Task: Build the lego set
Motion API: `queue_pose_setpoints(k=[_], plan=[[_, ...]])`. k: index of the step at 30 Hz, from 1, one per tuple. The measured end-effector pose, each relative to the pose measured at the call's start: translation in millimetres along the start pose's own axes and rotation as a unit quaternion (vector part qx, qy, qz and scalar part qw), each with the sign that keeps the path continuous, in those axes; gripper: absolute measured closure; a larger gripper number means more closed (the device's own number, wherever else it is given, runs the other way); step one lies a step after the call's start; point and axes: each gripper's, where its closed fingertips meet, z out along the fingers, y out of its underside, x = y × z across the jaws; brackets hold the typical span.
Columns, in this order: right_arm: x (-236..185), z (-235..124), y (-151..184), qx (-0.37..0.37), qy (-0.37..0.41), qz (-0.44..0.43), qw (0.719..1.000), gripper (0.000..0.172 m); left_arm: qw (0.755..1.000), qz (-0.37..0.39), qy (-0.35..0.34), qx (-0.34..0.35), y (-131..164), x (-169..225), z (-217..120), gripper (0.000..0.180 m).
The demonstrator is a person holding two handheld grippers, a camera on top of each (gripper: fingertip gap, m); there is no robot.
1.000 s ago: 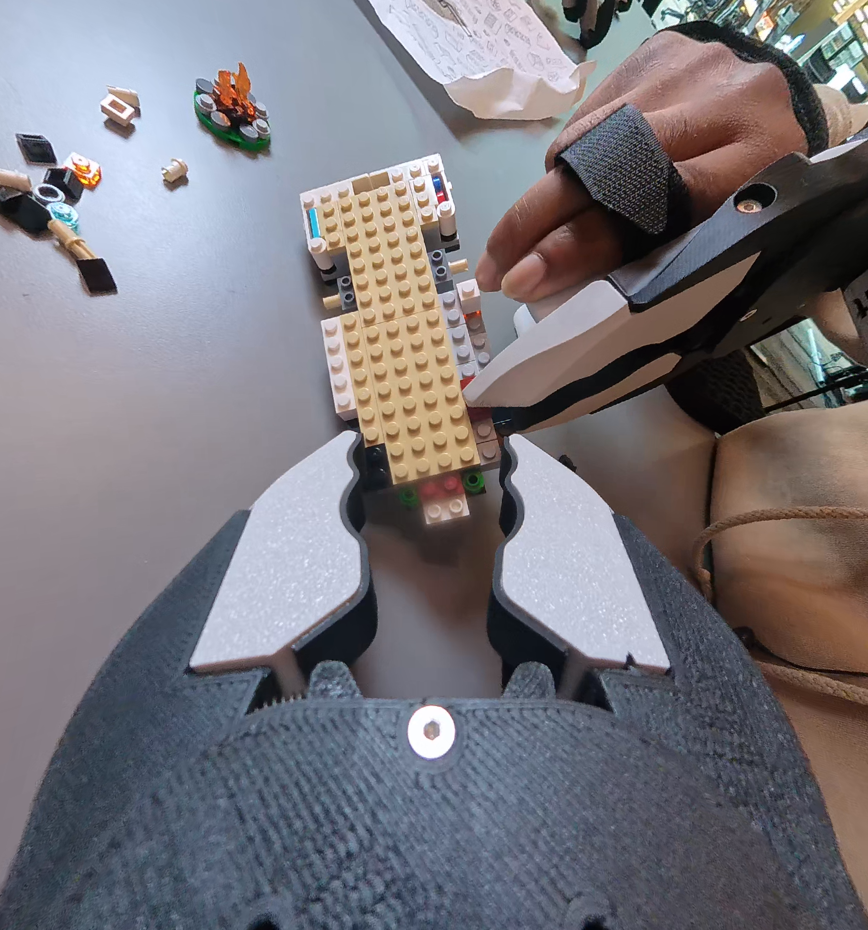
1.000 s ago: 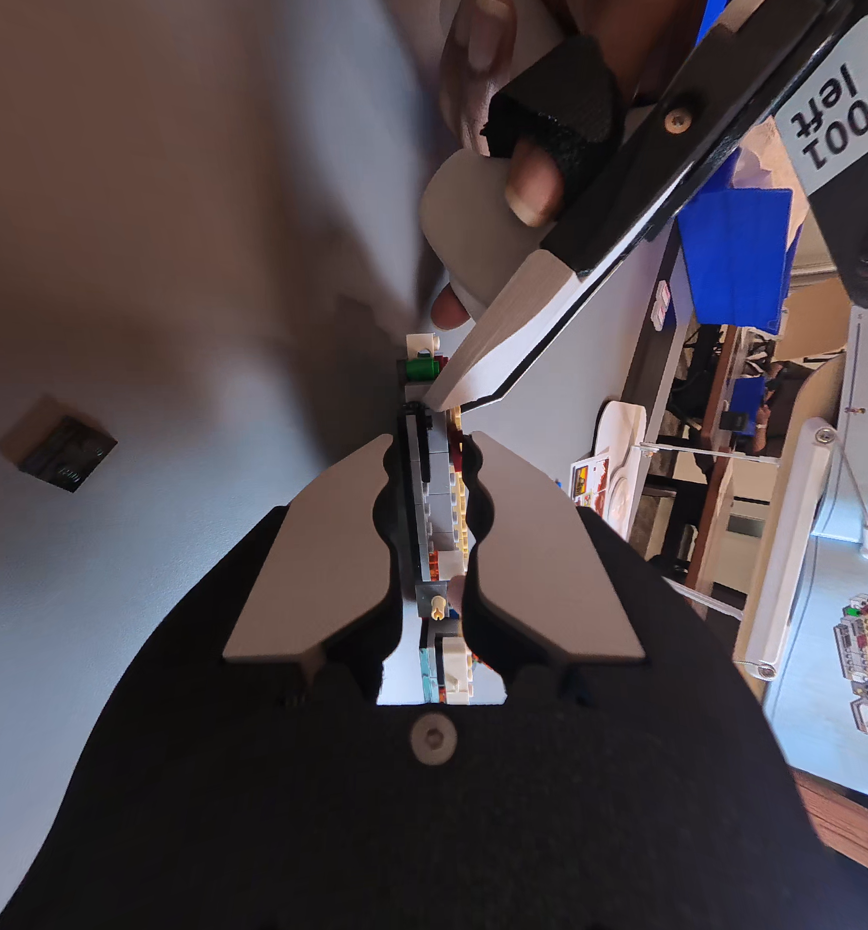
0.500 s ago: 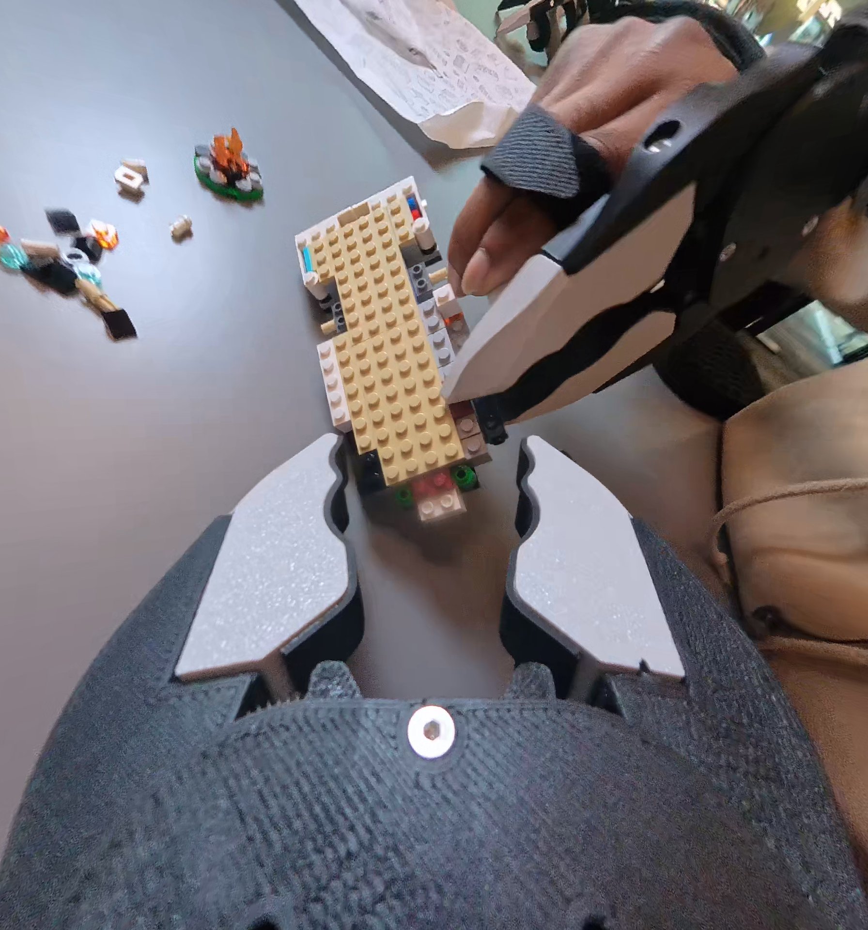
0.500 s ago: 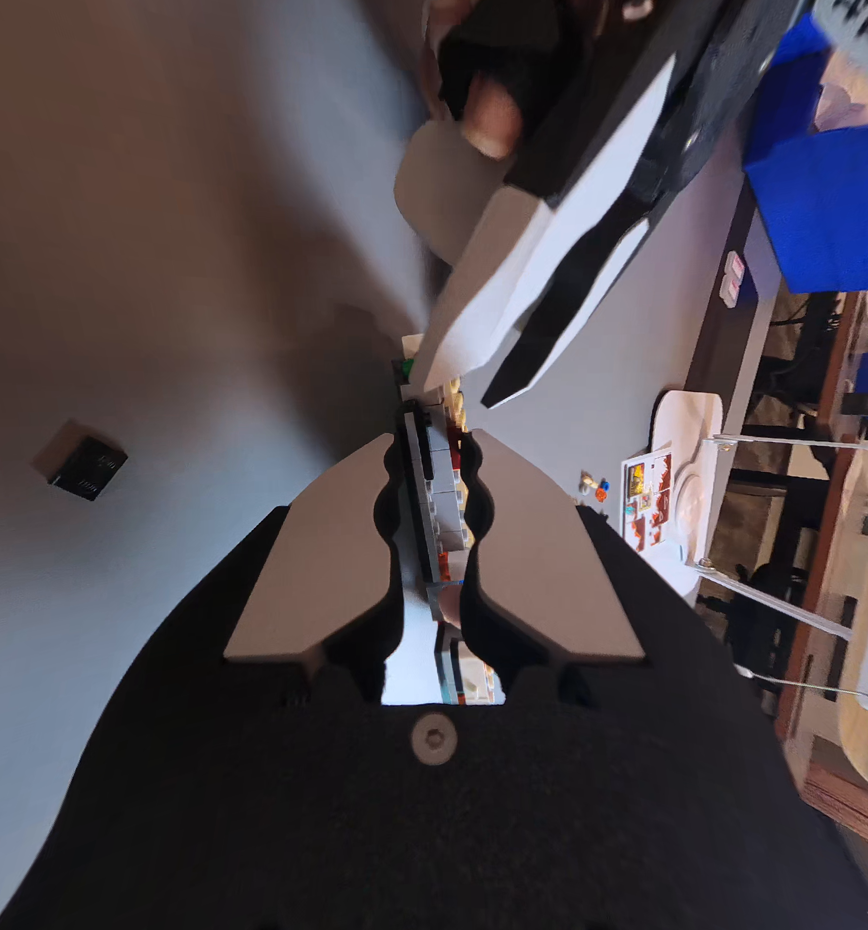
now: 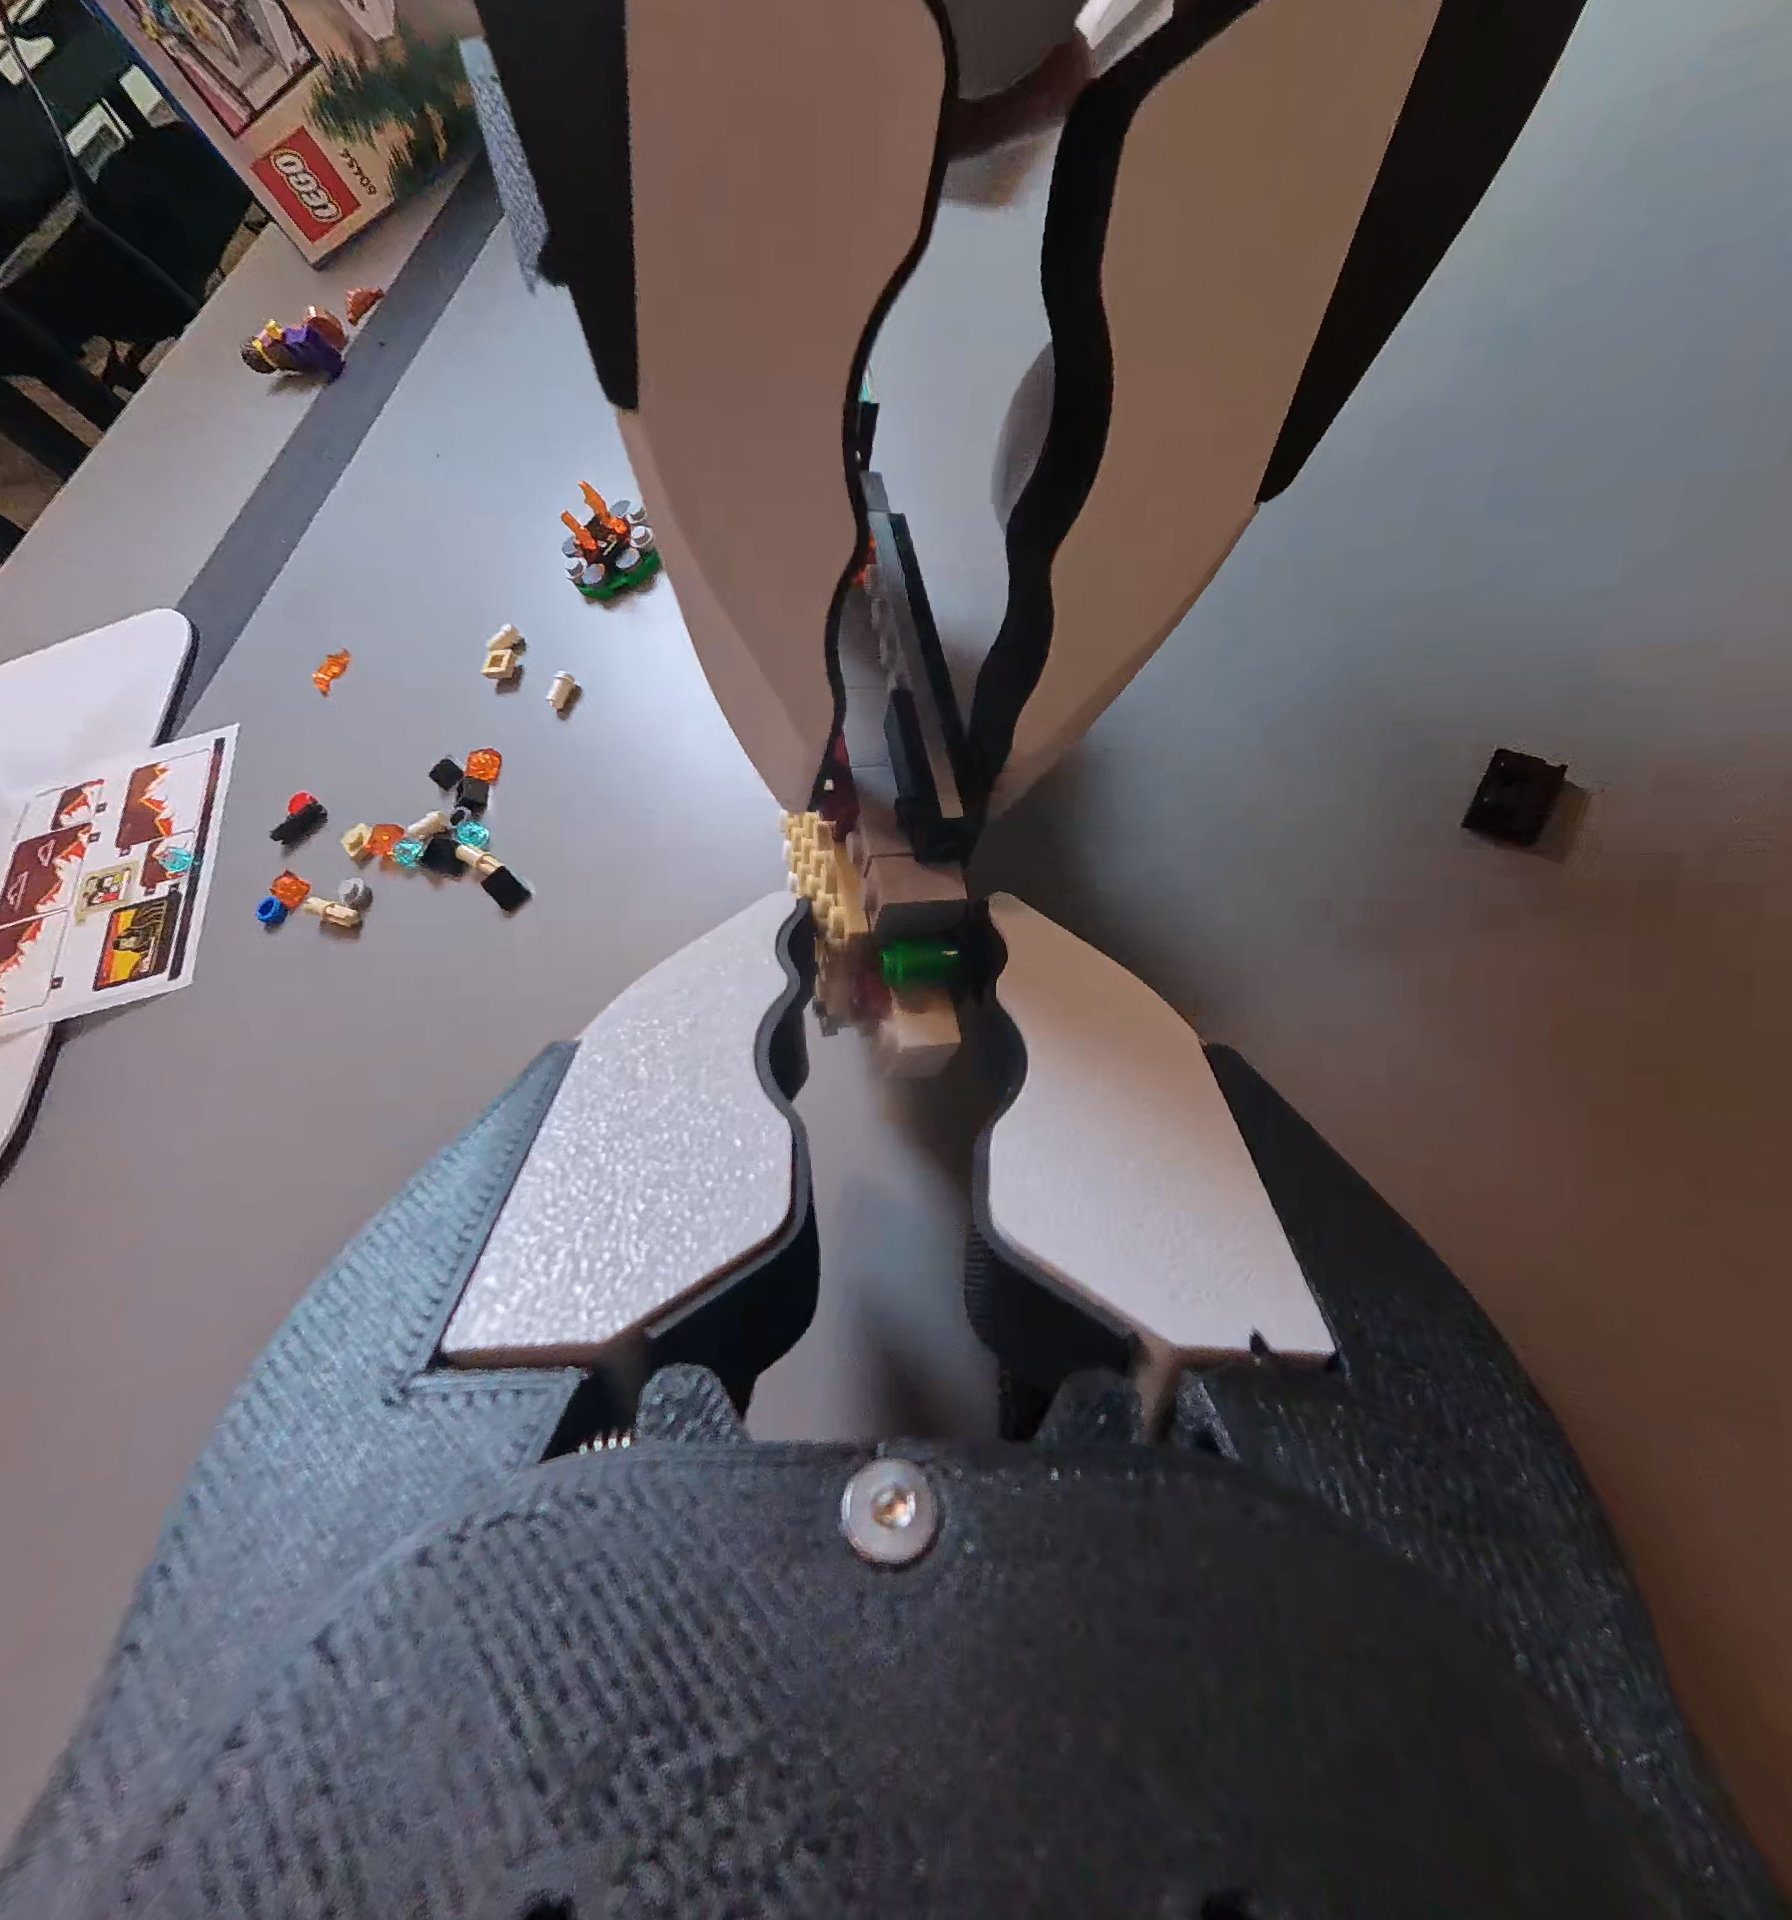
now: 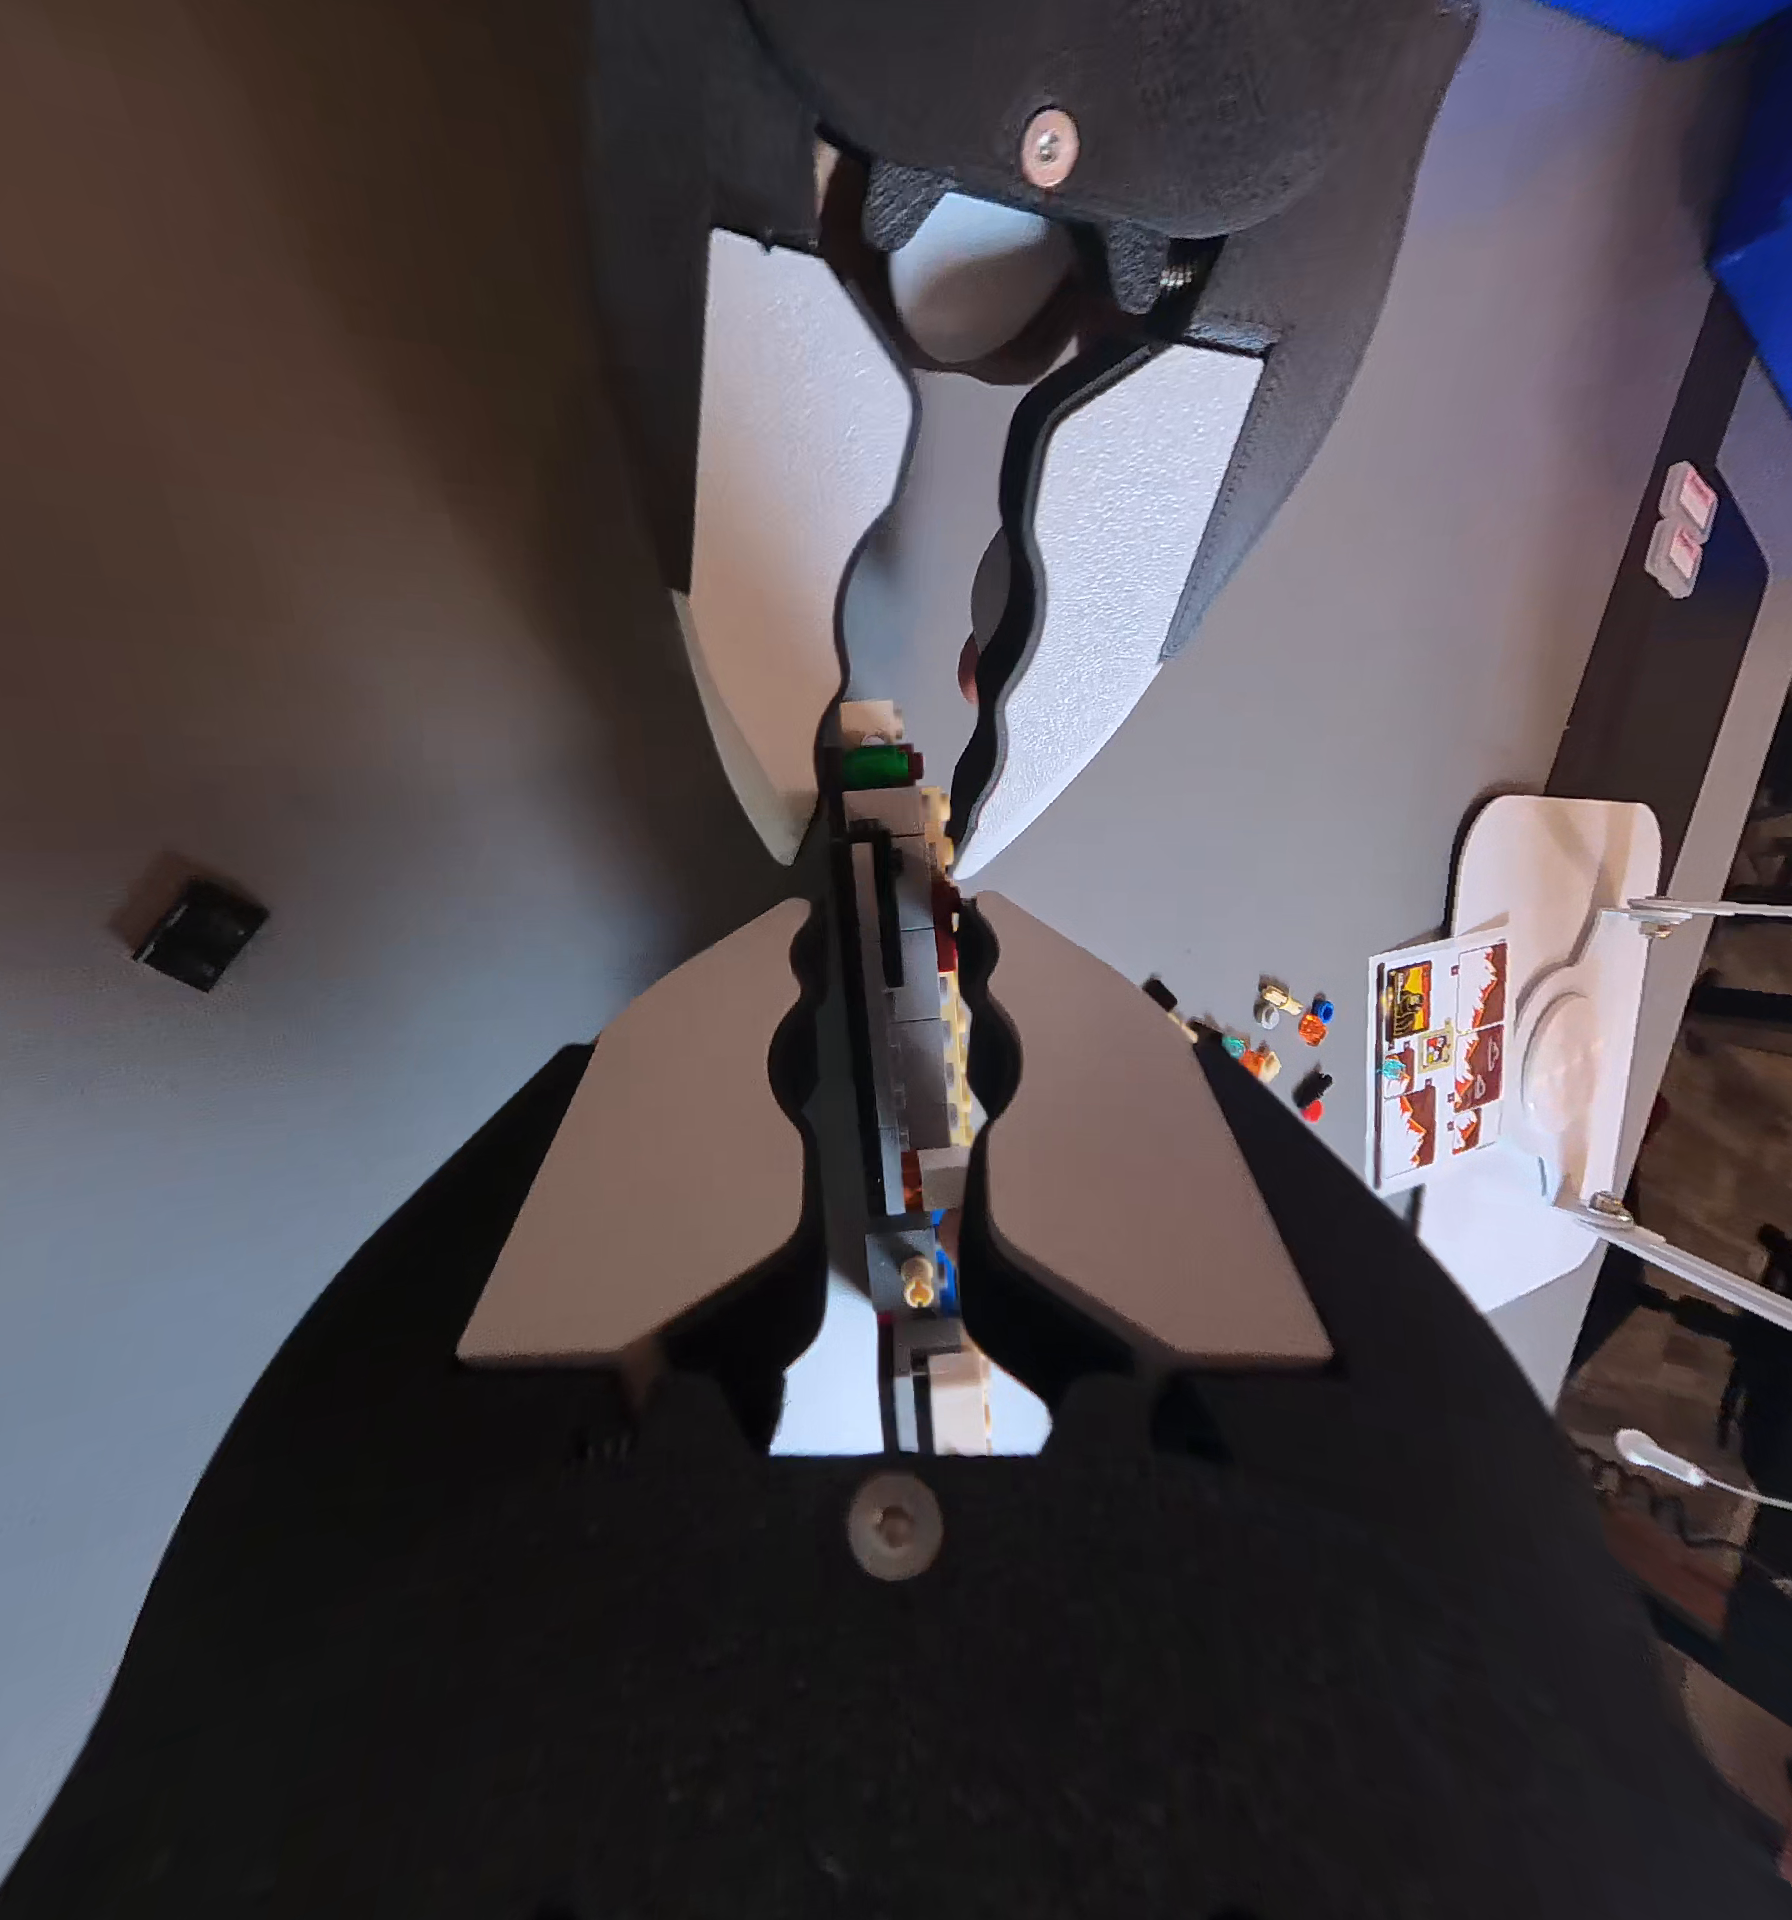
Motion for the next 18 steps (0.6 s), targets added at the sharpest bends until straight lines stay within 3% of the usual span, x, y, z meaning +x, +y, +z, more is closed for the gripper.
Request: queue_pose_setpoints(k=[7,18], plan=[[5.5,2.3,1.4,-0.055,0.019,-0.069,0.996,0.149,1.0,-0.013,0.0,-0.002,1.0,-1.9,-0.9,0.154],[5.4,2.9,0.4,-0.055,0.034,-0.044,0.997,0.15,1.0,-0.006,-0.004,0.014,1.1,-1.0,-5.8,0.154]])
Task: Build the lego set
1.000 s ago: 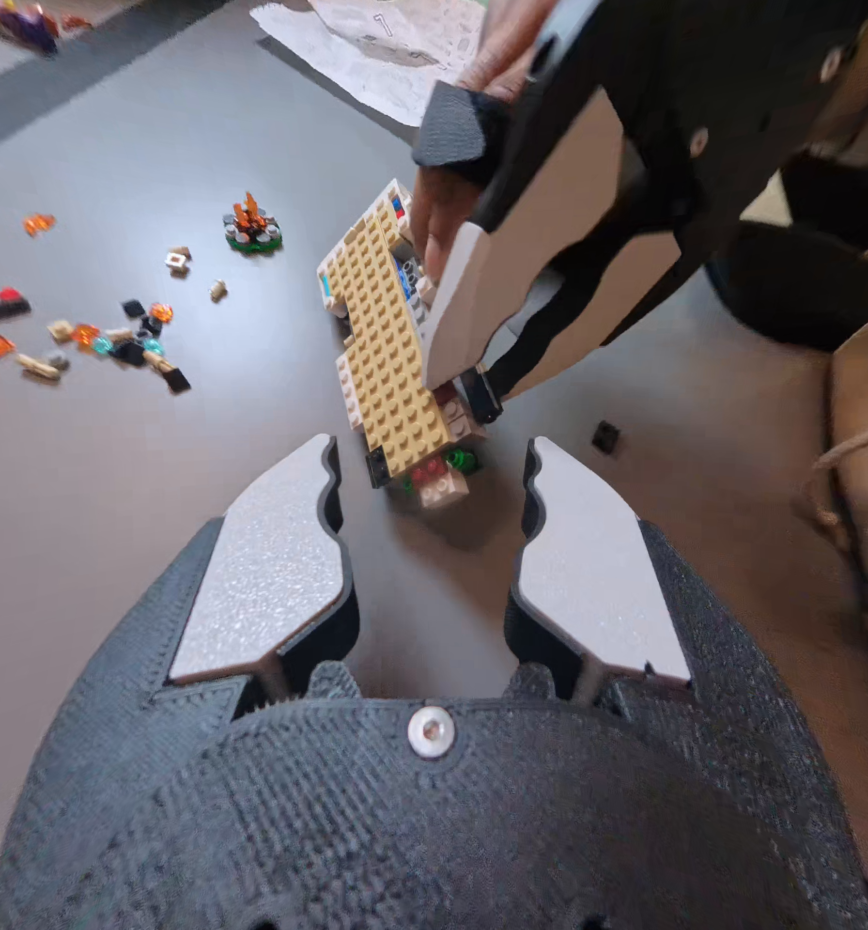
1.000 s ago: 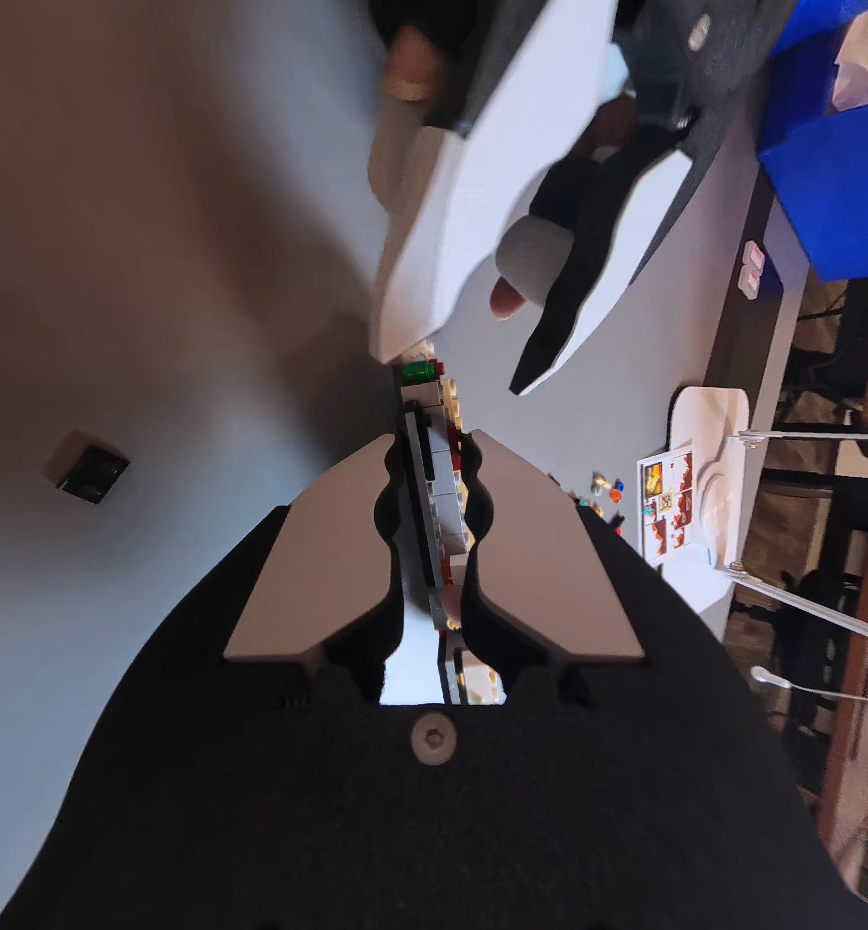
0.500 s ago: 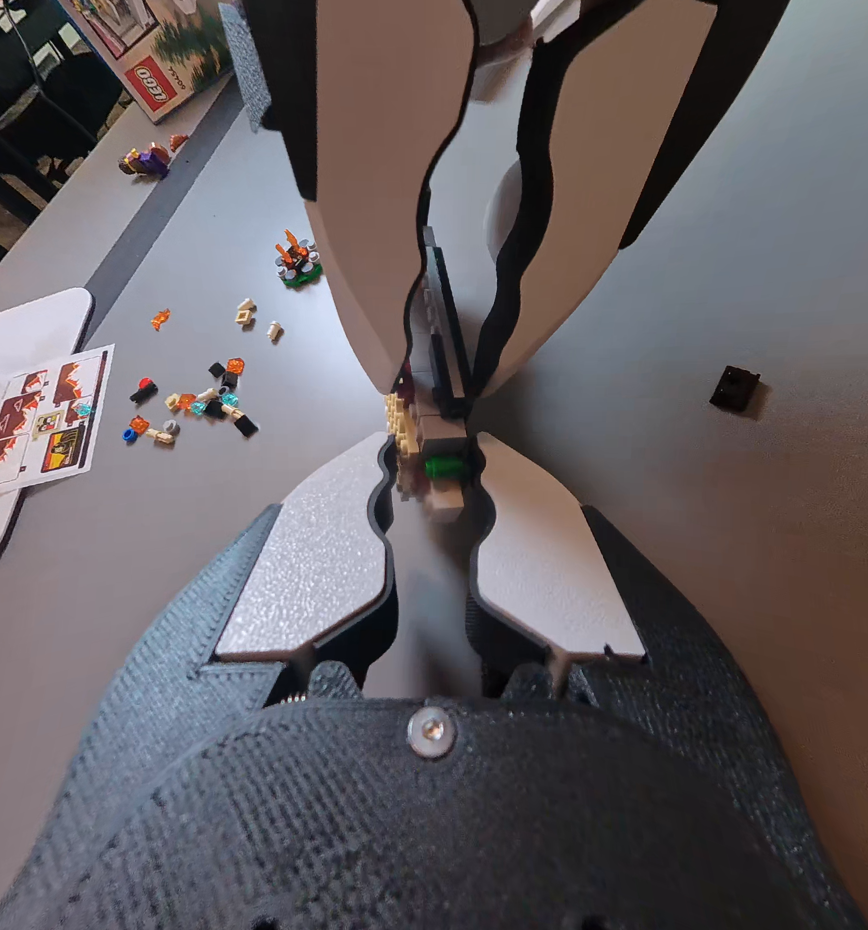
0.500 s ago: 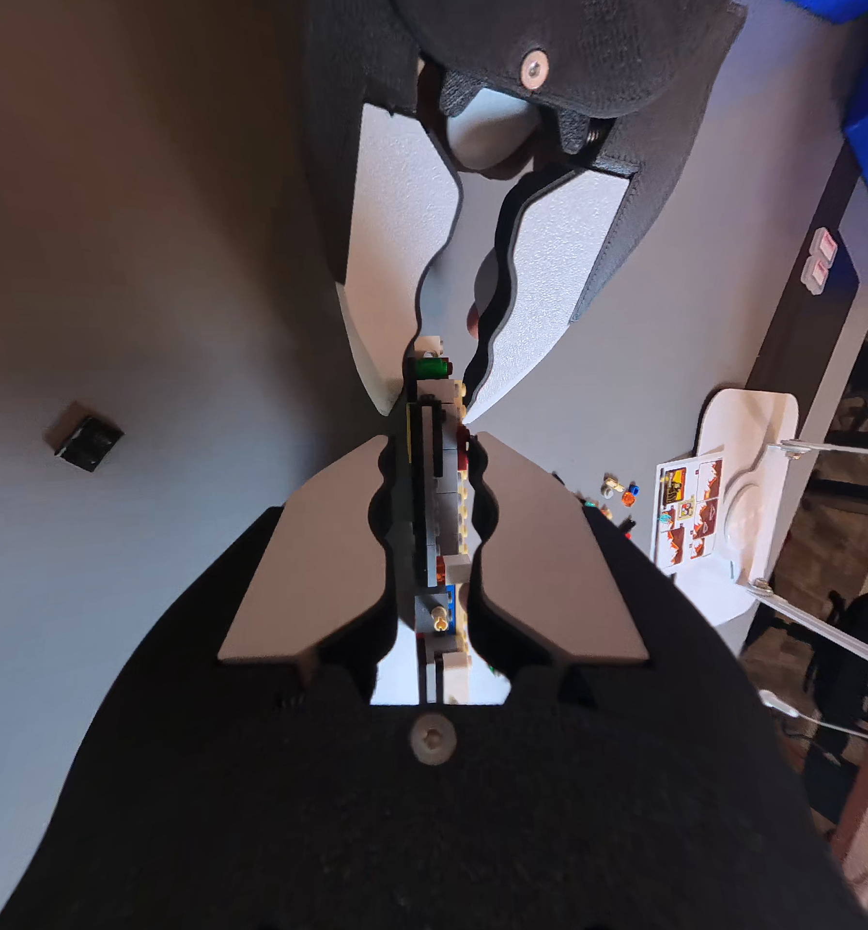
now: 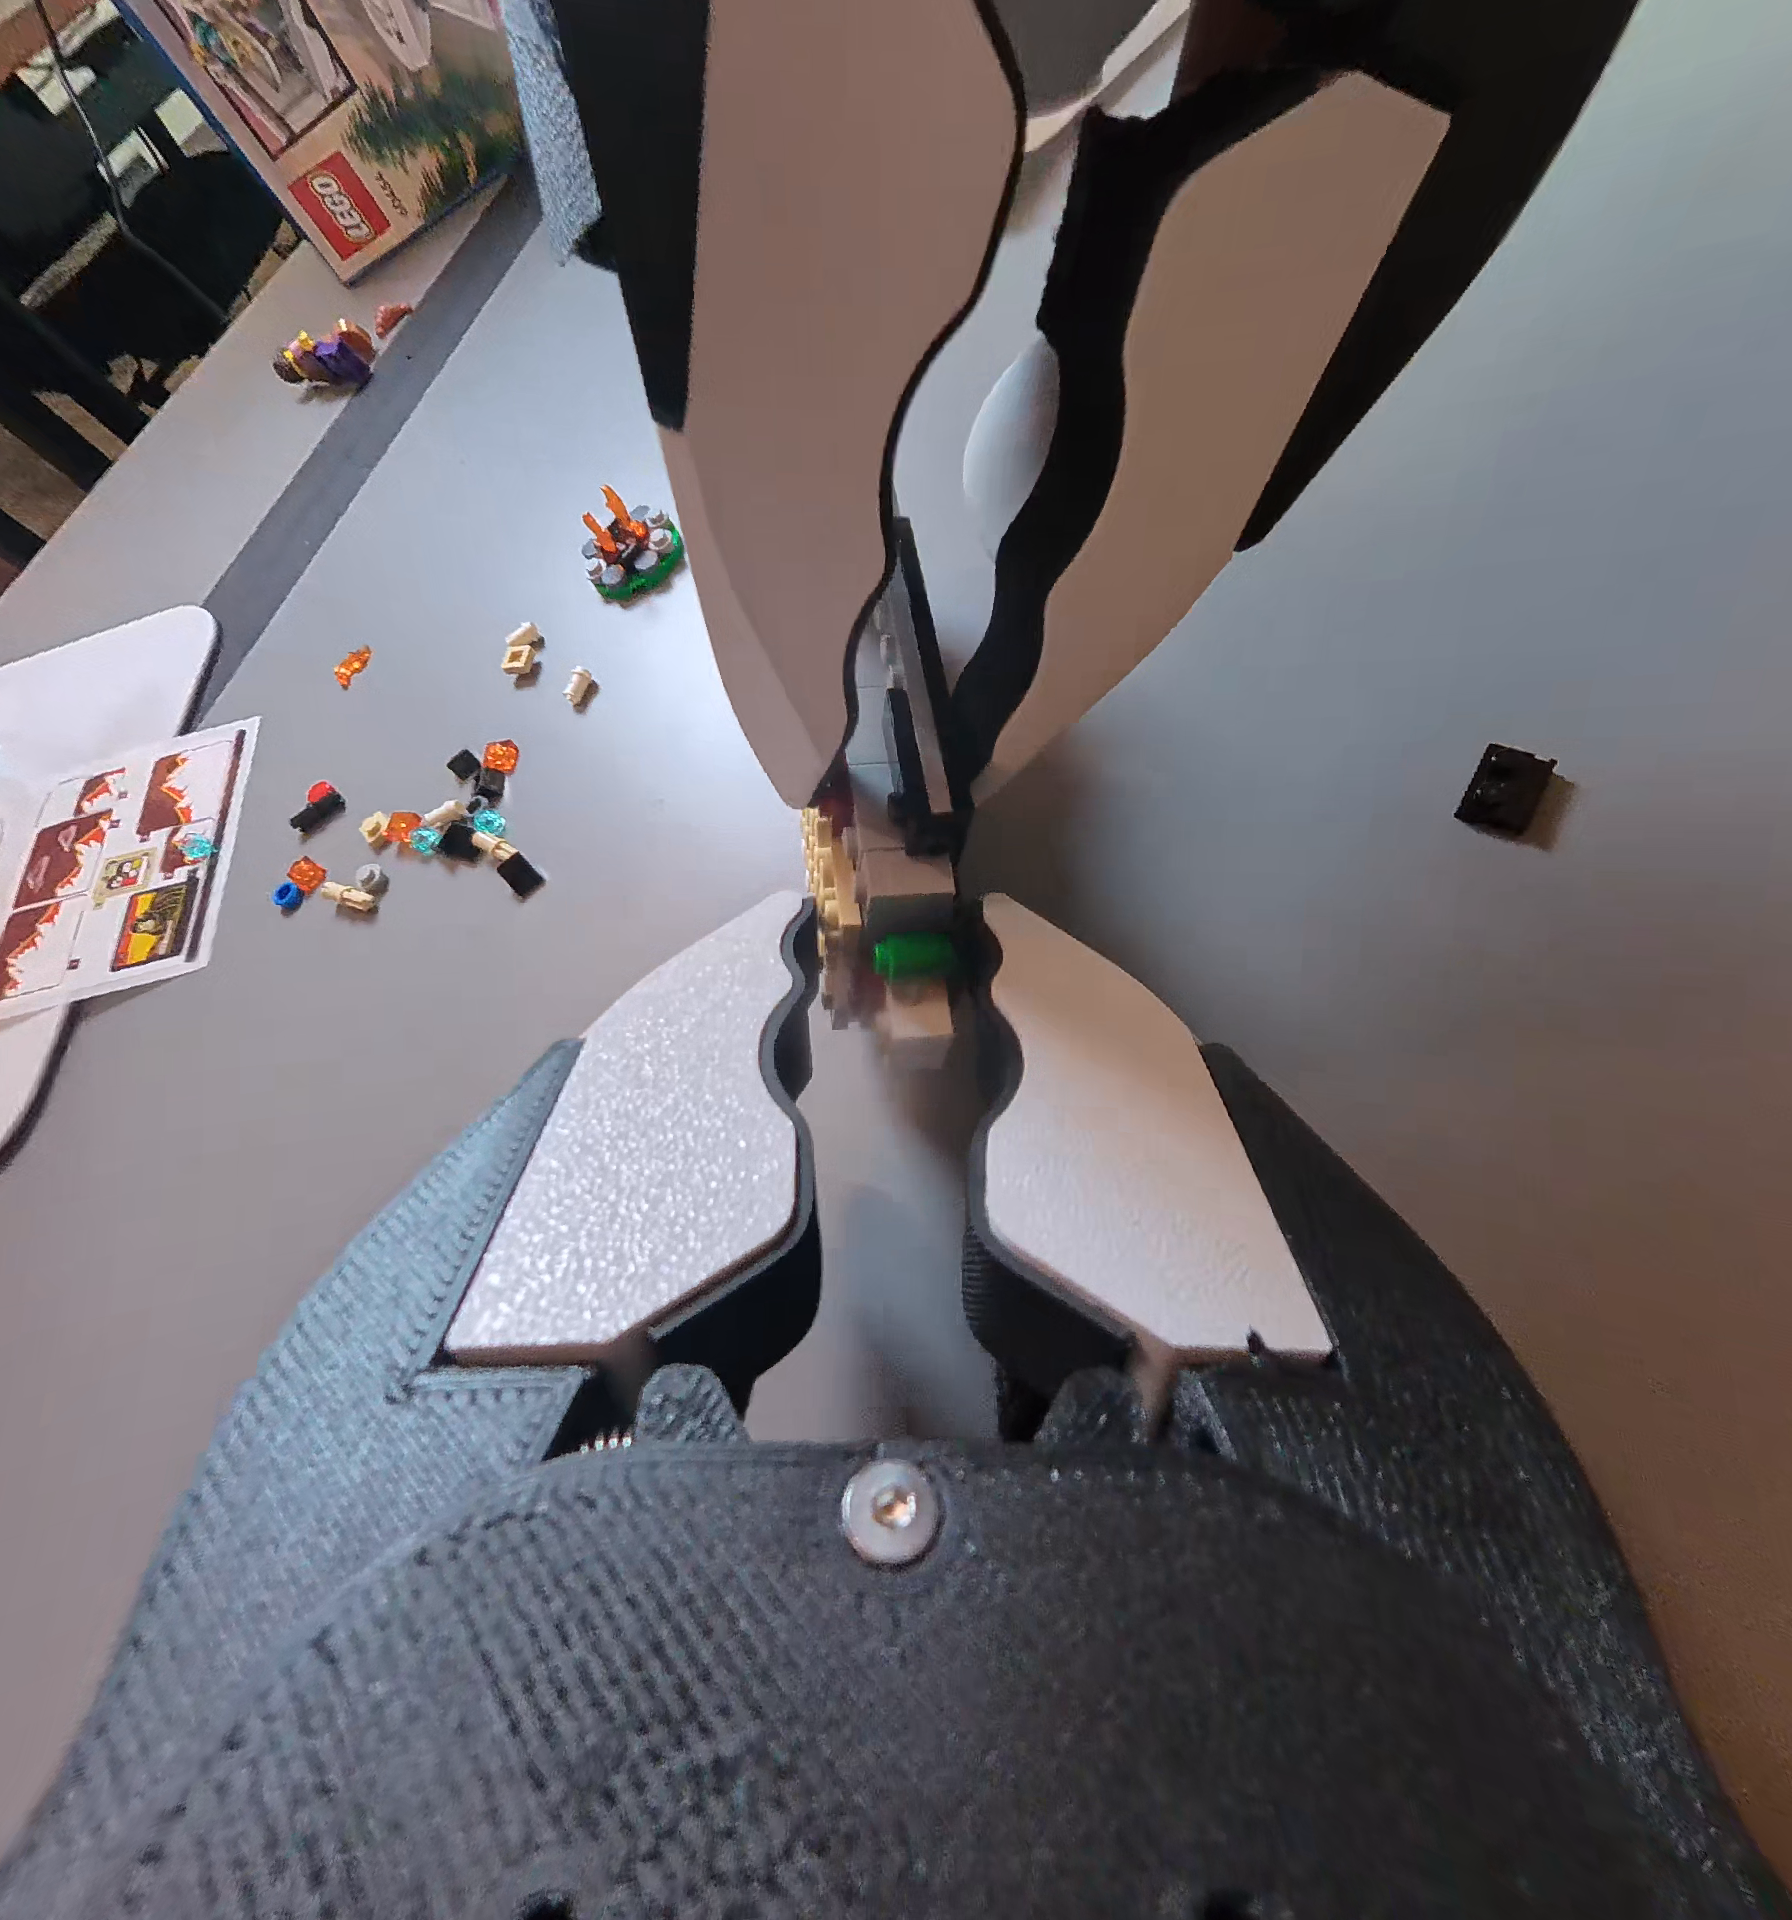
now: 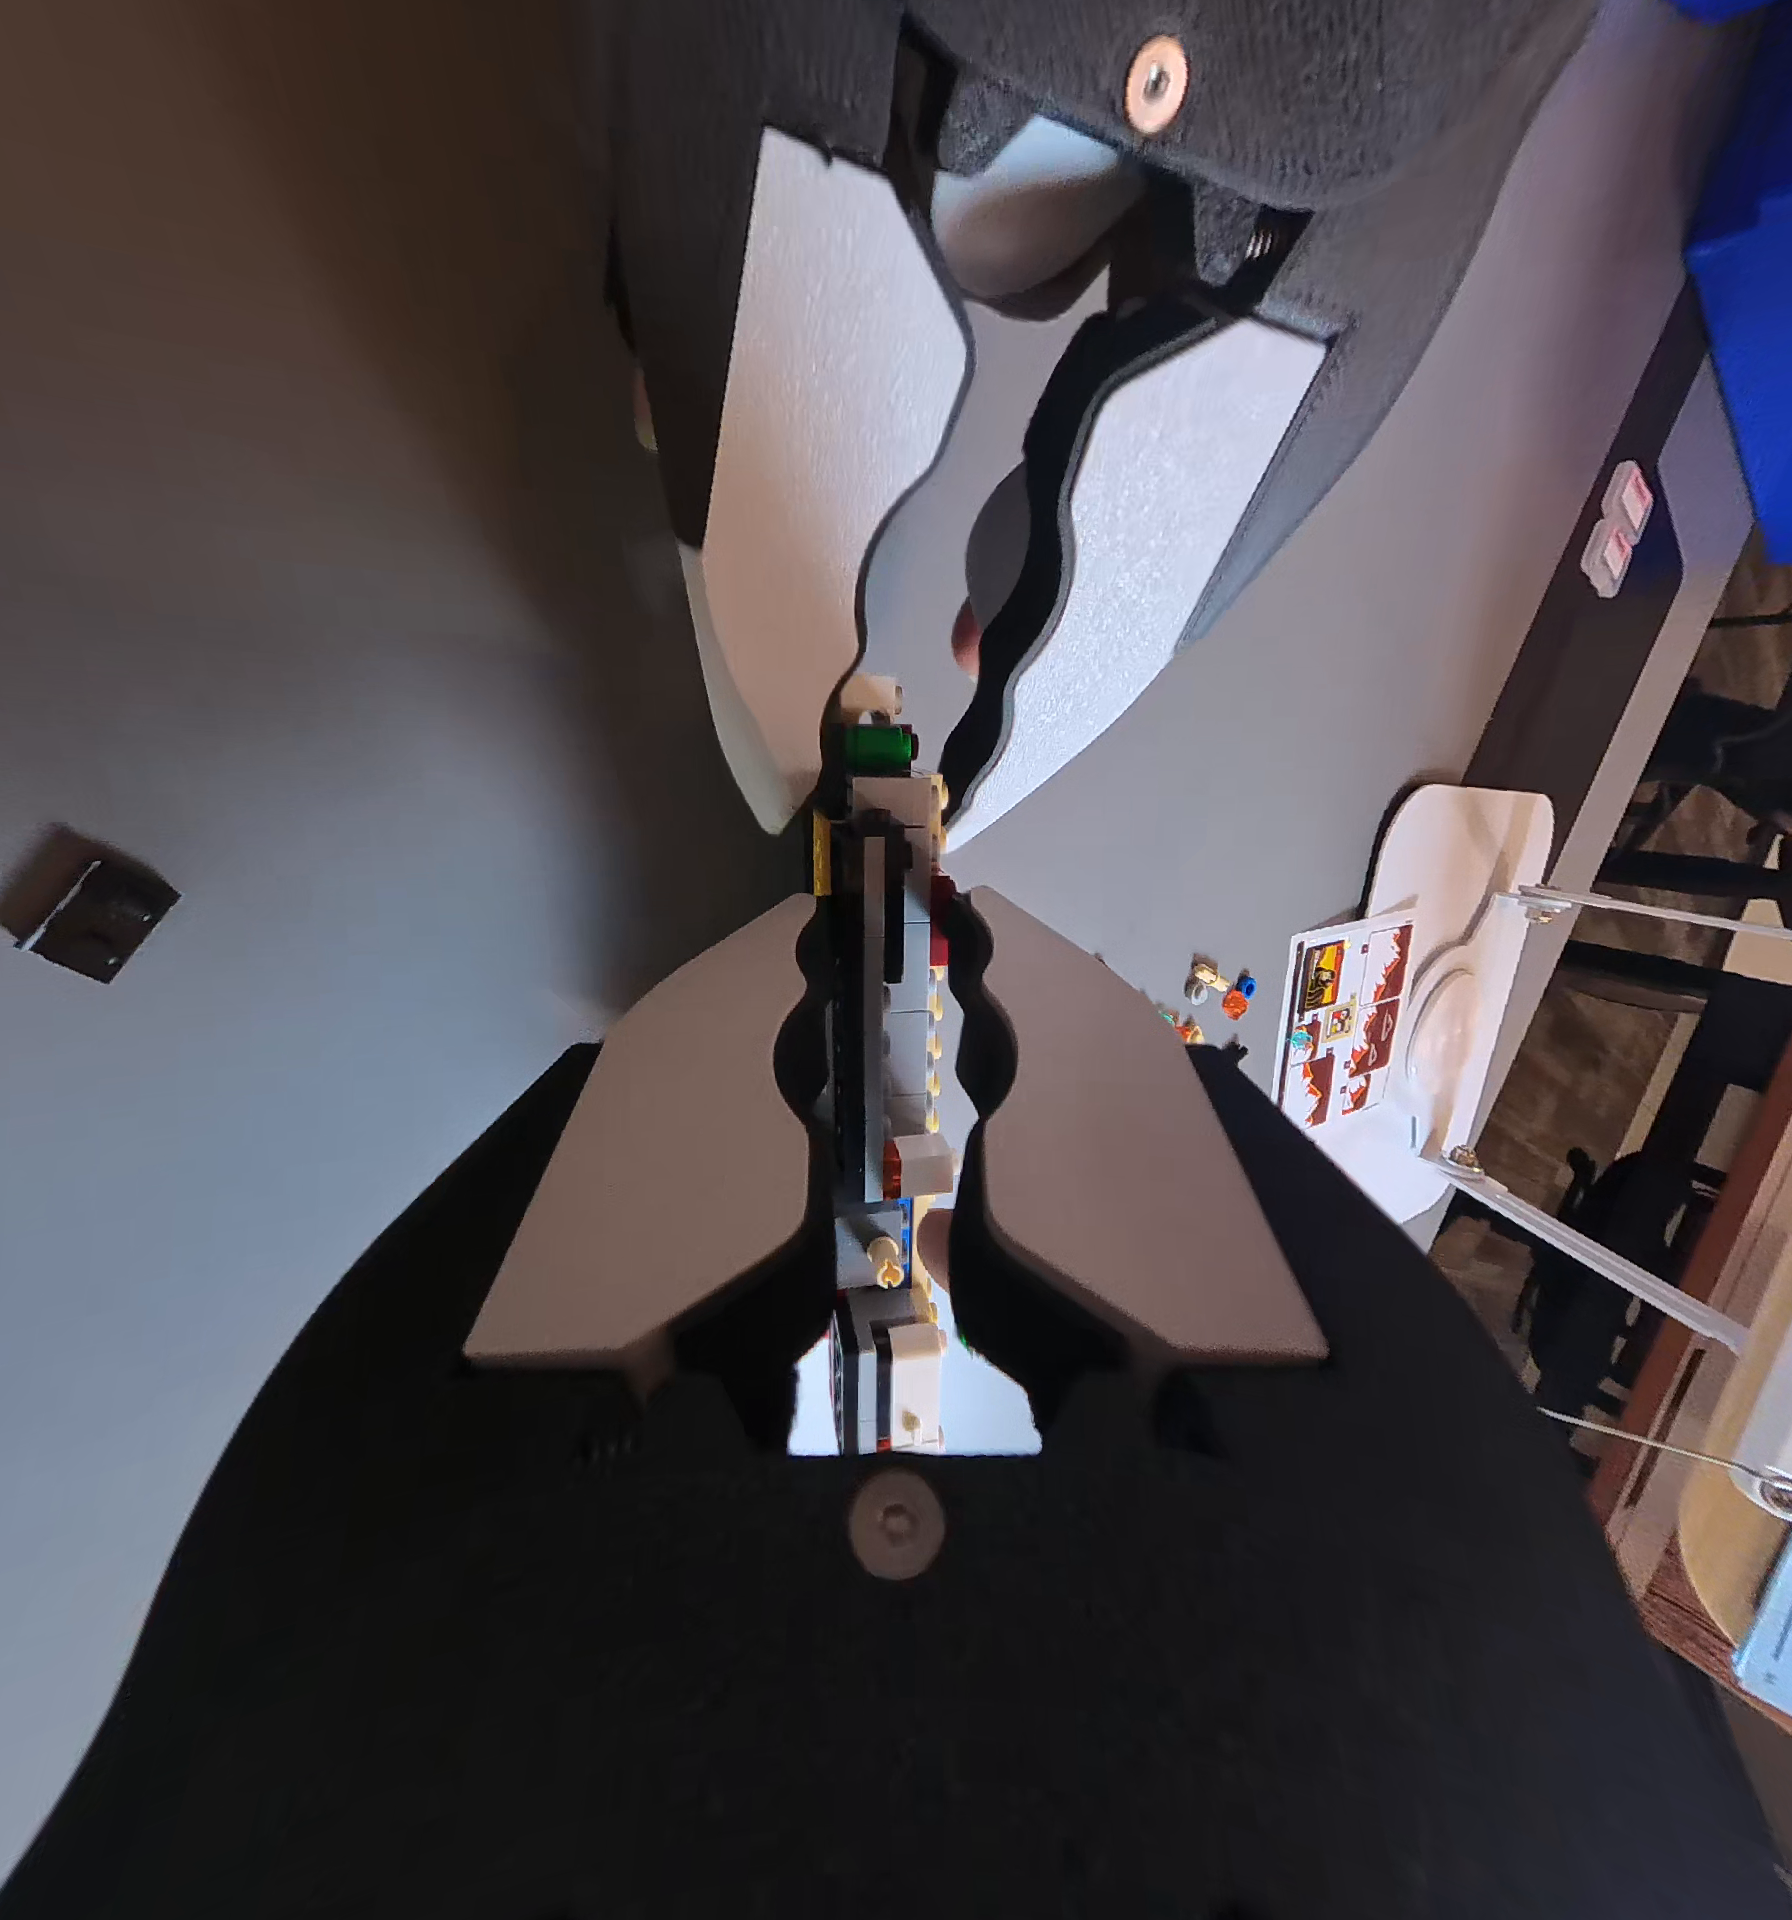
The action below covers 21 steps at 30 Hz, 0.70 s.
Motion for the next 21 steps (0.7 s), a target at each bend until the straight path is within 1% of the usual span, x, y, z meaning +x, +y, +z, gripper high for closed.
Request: queue_pose_setpoints(k=[2,4,6,8,11,14,16,18,21], plan=[[-1,-1,0,0.001,0.006,0.002,1.0,0.15,1.0,0.005,-0.005,0.023,-7,-1,-8,0.15],[-1,-1,1,0.004,0.009,0.006,1.0,0.15,1.0,0.005,-0.006,0.024,-9,-1,-10,0.149],[-1,-1,3,0.002,0.007,0.01,1.0,0.15,0.999,0.022,-0.012,0.024,-10,1,-9,0.156],[-1,-1,3,0.002,0.005,0.013,1.0,0.15,0.999,0.028,-0.019,0.024,-10,1,-8,0.157],[0,-1,3,0.001,0.008,0.015,1.0,0.15,1.0,0.011,-0.013,0.025,-10,1,-8,0.157],[1,-1,4,0.0,0.009,0.022,1.0,0.15,0.999,0.011,-0.017,0.027,-11,0,-9,0.157],[2,0,4,0.001,0.012,0.025,1.0,0.15,0.999,0.0,-0.016,0.045,-17,0,-11,0.155],[2,0,4,0.002,0.013,0.027,1.0,0.15,0.999,-0.006,-0.023,0.04,-16,-3,-11,0.163],[2,0,4,0.003,0.01,0.034,0.999,0.15,0.999,0.0,-0.028,0.037,-16,-3,-11,0.163]])
